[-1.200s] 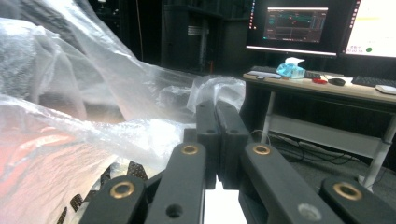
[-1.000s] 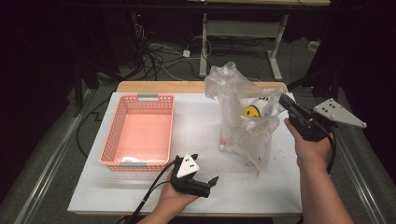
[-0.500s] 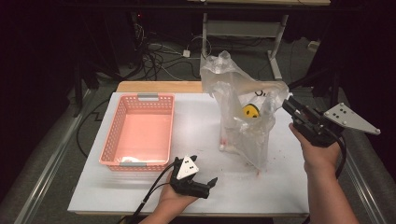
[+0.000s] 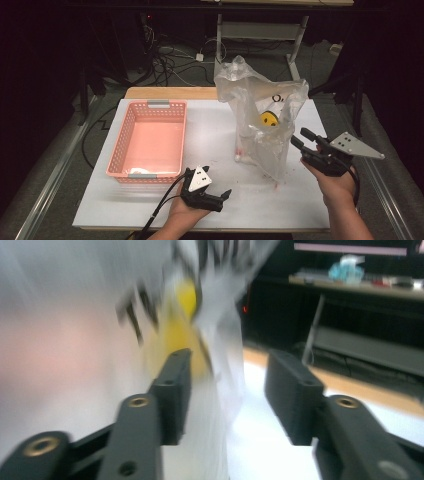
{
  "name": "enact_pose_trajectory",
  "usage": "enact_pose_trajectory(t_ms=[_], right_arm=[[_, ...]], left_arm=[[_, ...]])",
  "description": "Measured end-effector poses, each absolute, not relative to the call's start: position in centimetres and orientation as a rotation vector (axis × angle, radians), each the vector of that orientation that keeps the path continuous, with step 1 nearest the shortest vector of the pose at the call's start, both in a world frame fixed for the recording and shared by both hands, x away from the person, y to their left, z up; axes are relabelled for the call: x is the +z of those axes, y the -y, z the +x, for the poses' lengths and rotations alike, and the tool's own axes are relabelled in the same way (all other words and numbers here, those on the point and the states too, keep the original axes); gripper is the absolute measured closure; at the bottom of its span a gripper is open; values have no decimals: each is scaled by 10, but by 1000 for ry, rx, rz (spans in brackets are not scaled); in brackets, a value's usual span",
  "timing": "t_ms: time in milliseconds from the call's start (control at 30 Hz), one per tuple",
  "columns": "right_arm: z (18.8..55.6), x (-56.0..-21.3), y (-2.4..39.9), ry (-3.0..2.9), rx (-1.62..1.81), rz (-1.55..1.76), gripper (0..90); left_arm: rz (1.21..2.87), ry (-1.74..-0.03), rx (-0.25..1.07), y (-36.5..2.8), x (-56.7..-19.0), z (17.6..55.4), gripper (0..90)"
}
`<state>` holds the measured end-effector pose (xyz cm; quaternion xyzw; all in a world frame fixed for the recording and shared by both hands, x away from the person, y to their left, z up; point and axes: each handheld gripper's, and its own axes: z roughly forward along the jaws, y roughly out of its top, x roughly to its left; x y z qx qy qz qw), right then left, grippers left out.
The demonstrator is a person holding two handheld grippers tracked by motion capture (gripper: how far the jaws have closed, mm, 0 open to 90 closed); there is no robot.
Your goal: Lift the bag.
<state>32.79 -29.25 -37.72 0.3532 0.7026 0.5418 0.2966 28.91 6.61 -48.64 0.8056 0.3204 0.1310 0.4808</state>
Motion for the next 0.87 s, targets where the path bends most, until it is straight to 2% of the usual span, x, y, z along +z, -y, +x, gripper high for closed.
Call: enact_pose_trajectory(t_ms=[233,467,533,867], right_arm=[[322,-418,296,-1930,1358,1050,282],[312,-450,307,-1993,1324,1122,106],[308,-457,309,-2004,1320,1130,2],[307,-469,311,-1995,1286,1153,0]], left_arm=[[1968,-781,326,-68,-486,289,0],[1974,-781,318,-68,-486,289,0],[1974,-782,320,-68,-487,289,0],[1977,-792,301,-69,-486,287,0]])
